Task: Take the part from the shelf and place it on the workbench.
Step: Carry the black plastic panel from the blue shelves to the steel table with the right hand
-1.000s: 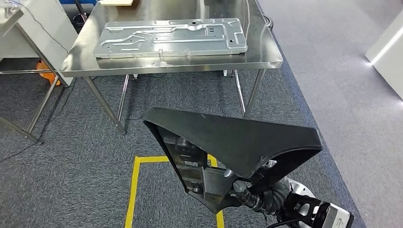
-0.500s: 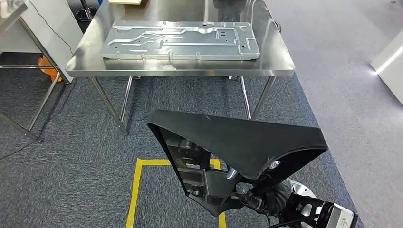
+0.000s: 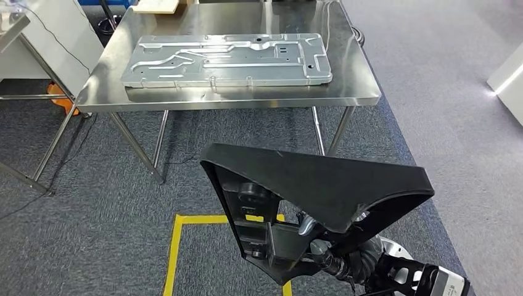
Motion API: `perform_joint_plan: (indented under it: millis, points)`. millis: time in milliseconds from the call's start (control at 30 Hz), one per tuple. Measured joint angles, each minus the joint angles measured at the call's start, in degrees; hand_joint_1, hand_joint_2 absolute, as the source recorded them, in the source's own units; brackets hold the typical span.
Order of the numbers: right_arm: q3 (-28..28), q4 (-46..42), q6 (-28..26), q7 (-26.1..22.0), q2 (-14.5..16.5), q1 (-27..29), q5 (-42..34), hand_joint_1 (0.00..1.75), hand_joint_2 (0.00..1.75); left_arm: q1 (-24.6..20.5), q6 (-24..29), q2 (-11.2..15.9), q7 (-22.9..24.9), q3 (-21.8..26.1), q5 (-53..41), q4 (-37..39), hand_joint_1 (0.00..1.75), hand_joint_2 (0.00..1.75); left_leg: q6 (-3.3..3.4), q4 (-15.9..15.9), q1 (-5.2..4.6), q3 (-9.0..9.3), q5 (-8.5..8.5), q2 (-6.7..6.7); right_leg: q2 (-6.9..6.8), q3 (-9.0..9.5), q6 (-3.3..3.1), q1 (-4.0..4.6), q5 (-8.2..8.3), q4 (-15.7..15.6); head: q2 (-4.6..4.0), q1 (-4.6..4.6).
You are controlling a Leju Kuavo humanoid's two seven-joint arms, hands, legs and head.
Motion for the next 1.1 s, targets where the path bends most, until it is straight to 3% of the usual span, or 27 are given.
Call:
perform_joint_plan:
  millis: [67,167,233,267,333,367,400,433,500,533,567,633,733,800,867,900,933,1000,1033,1100]
  points:
    - [-0.02,-0.02,0.00,-0.03,0.00,-0.01,-0.01,1.75,1.75,-0.06,-0.03,0.01,-0.07,0.00,0.00,0.00,0.00,0.00,0.68,-4.58,-0.31,1.69,1.75,0.07,0.08,0.37,0.64,0.13,-0.75,0.22,0.00,0.01]
    - [-0.11,-0.14,0.00,-0.05,-0.01,0.00,-0.02,1.75,1.75,-0.02,-0.06,0.00,-0.16,0.00,0.00,0.00,0.00,0.00,1.95,-5.12,-0.48,1.97,1.16,-0.03,0.11,0.41,1.61,0.13,-1.36,0.29,0.00,0.00]
    - [-0.21,-0.32,0.00,-0.09,-0.02,-0.06,-0.03,1.75,1.75,-0.06,-0.07,-0.01,-0.22,0.00,-0.01,0.00,0.00,0.00,2.80,-5.48,-0.25,2.62,0.91,-0.08,0.09,-0.24,2.19,0.04,-2.70,2.53,0.00,0.00]
    - [-0.26,-0.41,-0.01,-0.11,-0.02,-0.06,-0.04,1.75,1.75,-0.10,-0.07,-0.01,-0.25,0.00,-0.01,0.00,0.00,0.00,3.15,-5.63,-0.19,2.95,0.74,-0.08,0.09,-1.72,2.42,-0.07,-4.04,5.52,0.00,0.00]
    - [-0.30,-0.48,0.00,-0.14,-0.02,0.01,-0.04,1.75,1.75,-0.18,-0.08,0.00,-0.30,0.00,-0.01,0.00,0.00,0.00,3.55,-5.61,-0.26,3.34,0.21,-0.08,0.10,-6.91,2.73,-0.23,-6.97,13.99,0.00,0.00]
    - [-0.31,-0.48,0.01,-0.13,-0.02,0.08,-0.04,1.75,1.75,-0.16,-0.08,0.00,-0.32,0.00,-0.01,0.00,0.00,0.00,3.58,-5.60,-0.30,3.61,-0.09,-0.11,0.10,-9.36,2.83,-0.30,-7.50,17.30,0.00,0.00]
    - [-0.32,-0.47,0.04,-0.11,-0.03,0.13,-0.04,1.75,1.75,-0.11,-0.08,0.00,-0.35,0.00,-0.02,0.00,0.00,0.00,3.54,-5.59,-0.32,4.00,-0.43,-0.17,0.10,-10.89,2.86,-0.35,-6.78,18.61,0.00,0.00]
    - [-0.37,-0.47,0.08,-0.12,-0.03,0.15,-0.04,1.75,1.75,-0.08,-0.08,-0.01,-0.37,0.00,-0.02,0.00,0.00,0.00,3.45,-5.58,-0.32,4.58,-0.84,-0.25,0.10,-11.10,2.79,-0.38,-4.63,17.32,0.00,0.00]
    - [-0.56,-0.47,0.27,-0.16,-0.04,0.13,-0.03,1.75,1.75,-0.06,-0.07,-0.03,-0.42,0.00,-0.03,0.00,0.00,0.00,3.14,-5.63,-0.30,5.85,-1.77,-0.41,0.11,-8.91,2.28,-0.36,1.10,10.08,0.00,0.01]
    - [-0.66,-0.48,0.42,-0.20,-0.02,0.12,-0.02,1.75,1.75,-0.13,-0.07,-0.07,-0.43,0.00,-0.04,0.00,0.00,0.00,2.86,-5.63,-0.37,6.29,-2.25,-0.48,0.10,-7.53,1.91,-0.21,3.00,6.44,0.00,0.02]
    - [-0.74,-0.50,0.58,-0.23,0.00,0.08,0.02,1.75,1.75,-0.19,-0.07,-0.09,-0.44,0.00,-0.05,0.00,0.00,0.00,2.53,-5.66,-0.41,6.48,-2.60,-0.53,0.07,-6.62,1.58,-0.03,3.69,4.09,0.00,0.00]
    - [-0.87,-0.56,0.79,-0.31,0.03,0.06,0.15,1.75,1.75,-0.30,-0.07,-0.13,-0.46,0.00,-0.09,0.00,0.00,0.00,1.81,-5.98,-0.46,6.73,-3.02,-0.52,0.10,-5.92,1.05,0.32,3.17,2.42,0.00,-0.01]
    - [-1.03,-0.61,0.81,-0.50,0.12,0.11,0.48,1.75,1.75,-0.47,-0.08,-0.11,-0.51,0.00,-0.24,0.00,0.00,0.00,0.97,-5.11,-0.50,6.95,-4.08,-0.18,0.17,-4.69,0.22,-0.14,2.91,1.09,0.00,-0.02]
    - [-1.05,-0.63,0.81,-0.70,0.27,0.12,0.66,1.75,1.75,-0.58,-0.08,-0.07,-0.55,0.00,-0.28,0.00,0.00,0.00,0.63,0.93,-0.41,3.99,-6.70,-0.08,0.01,-3.80,-0.31,-0.33,2.51,0.59,0.00,-0.02]
    - [-1.05,-0.62,0.82,-0.79,0.34,0.25,0.79,1.75,1.75,-0.41,-0.08,-0.04,-0.56,0.00,-0.28,0.00,0.00,0.00,0.32,8.59,-0.37,-0.91,-9.04,-0.09,-0.05,-3.21,-0.56,-0.30,1.84,0.62,0.00,-0.03]
    - [-1.05,-0.61,0.83,-0.79,0.35,0.35,0.84,1.75,1.75,-0.27,-0.09,-0.05,-0.56,0.00,-0.28,0.00,0.00,0.00,0.22,10.39,-0.36,-2.58,-8.71,-0.08,-0.02,-2.79,-0.56,-0.28,1.45,0.65,0.00,-0.03]
    - [-1.07,-0.61,0.86,-0.82,0.35,0.46,0.85,1.75,1.75,-0.15,-0.11,-0.06,-0.56,0.00,-0.28,0.00,0.00,0.00,0.20,9.79,-0.34,-3.07,-7.04,-0.08,0.02,-2.25,-0.51,-0.27,1.04,0.68,0.00,-0.04]
    - [-1.14,-0.62,0.98,-0.92,0.35,0.68,0.86,1.75,1.75,-0.06,-0.17,-0.04,-0.56,0.00,-0.24,0.00,0.00,0.00,0.40,2.98,-0.33,-1.23,-1.33,-0.05,0.07,-0.86,-0.26,-0.26,0.04,0.72,0.00,-0.04]
    - [-1.19,-0.62,1.05,-0.98,0.35,0.74,0.88,1.75,1.75,-0.06,-0.21,-0.03,-0.57,0.01,-0.20,0.00,0.00,0.00,0.58,-0.70,-0.46,0.14,0.66,-0.03,0.08,-0.32,0.01,-0.16,-0.46,0.78,0.00,-0.03]
    - [-1.32,-0.64,1.09,-1.07,0.35,0.84,0.92,1.75,1.75,-0.08,-0.29,-0.02,-0.58,0.02,-0.11,0.00,0.00,0.00,1.16,-4.39,-0.71,1.66,1.75,-0.05,0.14,0.06,0.60,0.00,-1.12,0.84,0.00,-0.03]
